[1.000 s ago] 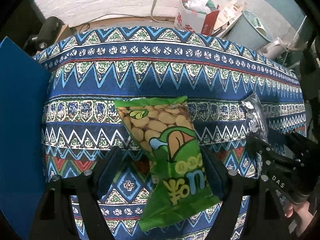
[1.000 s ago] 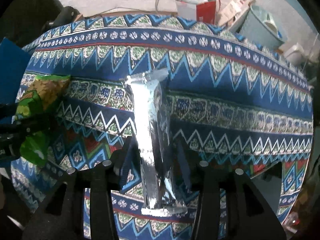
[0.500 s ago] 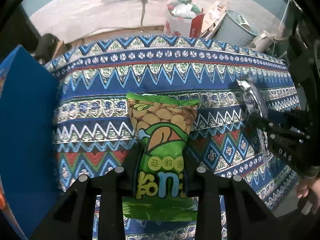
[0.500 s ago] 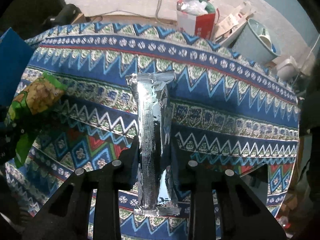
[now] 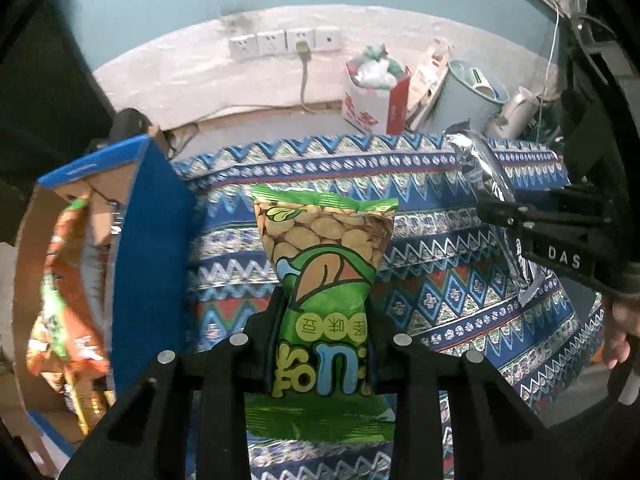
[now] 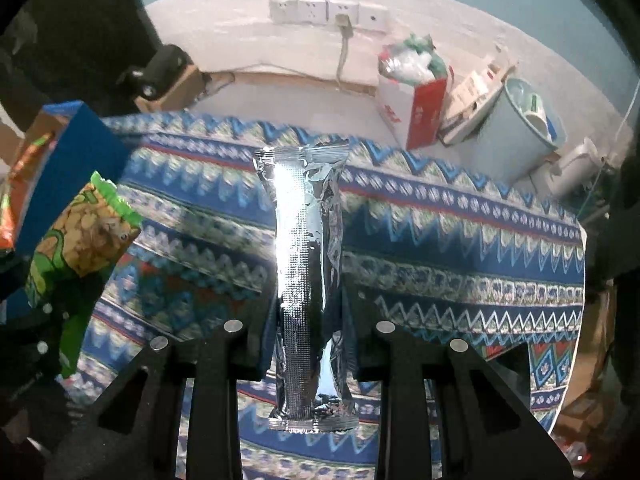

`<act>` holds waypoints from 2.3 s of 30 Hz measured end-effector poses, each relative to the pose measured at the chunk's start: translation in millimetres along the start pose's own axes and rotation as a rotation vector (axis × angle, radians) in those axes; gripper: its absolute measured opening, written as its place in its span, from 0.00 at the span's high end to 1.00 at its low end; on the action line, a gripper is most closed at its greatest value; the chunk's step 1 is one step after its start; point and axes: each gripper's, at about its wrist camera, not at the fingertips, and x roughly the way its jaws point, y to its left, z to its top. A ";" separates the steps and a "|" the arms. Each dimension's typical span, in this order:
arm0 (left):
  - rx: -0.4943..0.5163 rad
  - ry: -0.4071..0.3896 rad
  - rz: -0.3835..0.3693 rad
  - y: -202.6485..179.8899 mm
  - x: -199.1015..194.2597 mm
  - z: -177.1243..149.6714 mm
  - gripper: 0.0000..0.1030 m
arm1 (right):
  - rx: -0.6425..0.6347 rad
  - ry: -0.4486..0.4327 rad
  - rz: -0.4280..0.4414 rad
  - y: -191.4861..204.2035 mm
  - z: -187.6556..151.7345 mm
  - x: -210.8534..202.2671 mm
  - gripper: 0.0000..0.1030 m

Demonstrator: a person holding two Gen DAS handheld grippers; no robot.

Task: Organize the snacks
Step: 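Carry the green peanut bag and silver bar over the box with both tools, then open both tools to drop the peanut bag and silver bar into the box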

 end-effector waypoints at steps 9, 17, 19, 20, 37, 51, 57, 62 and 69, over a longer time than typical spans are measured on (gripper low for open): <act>-0.025 -0.071 0.049 30.9 -36.6 -3.6 0.68 | -0.038 -0.076 0.052 39.6 19.9 -30.7 0.75; -0.055 -0.120 0.066 63.9 -64.0 -10.7 0.68 | -0.092 -0.123 0.110 86.2 33.2 -54.9 0.75; -0.062 -0.131 0.071 70.3 -68.6 -12.1 0.68 | -0.107 -0.138 0.127 101.2 38.4 -61.2 0.75; -0.067 -0.142 0.075 76.0 -73.2 -12.6 0.68 | -0.113 -0.144 0.135 107.8 40.3 -63.5 0.75; -0.224 -0.205 0.100 174.6 -107.8 -33.4 0.68 | -0.214 -0.127 0.228 214.2 66.7 -58.2 0.75; -0.386 -0.127 0.118 253.9 -81.1 -67.9 0.68 | -0.263 -0.050 0.305 297.3 83.7 -27.3 0.75; -0.440 -0.092 0.124 271.7 -71.4 -74.6 0.67 | -0.277 -0.030 0.324 320.8 85.2 -19.9 0.75; -0.481 -0.096 0.115 280.7 -75.2 -79.1 0.49 | -0.285 -0.010 0.335 333.1 83.4 -13.2 0.75; -0.468 -0.107 0.151 279.5 -86.7 -78.1 0.36 | -0.295 0.005 0.342 339.8 79.1 -9.8 0.73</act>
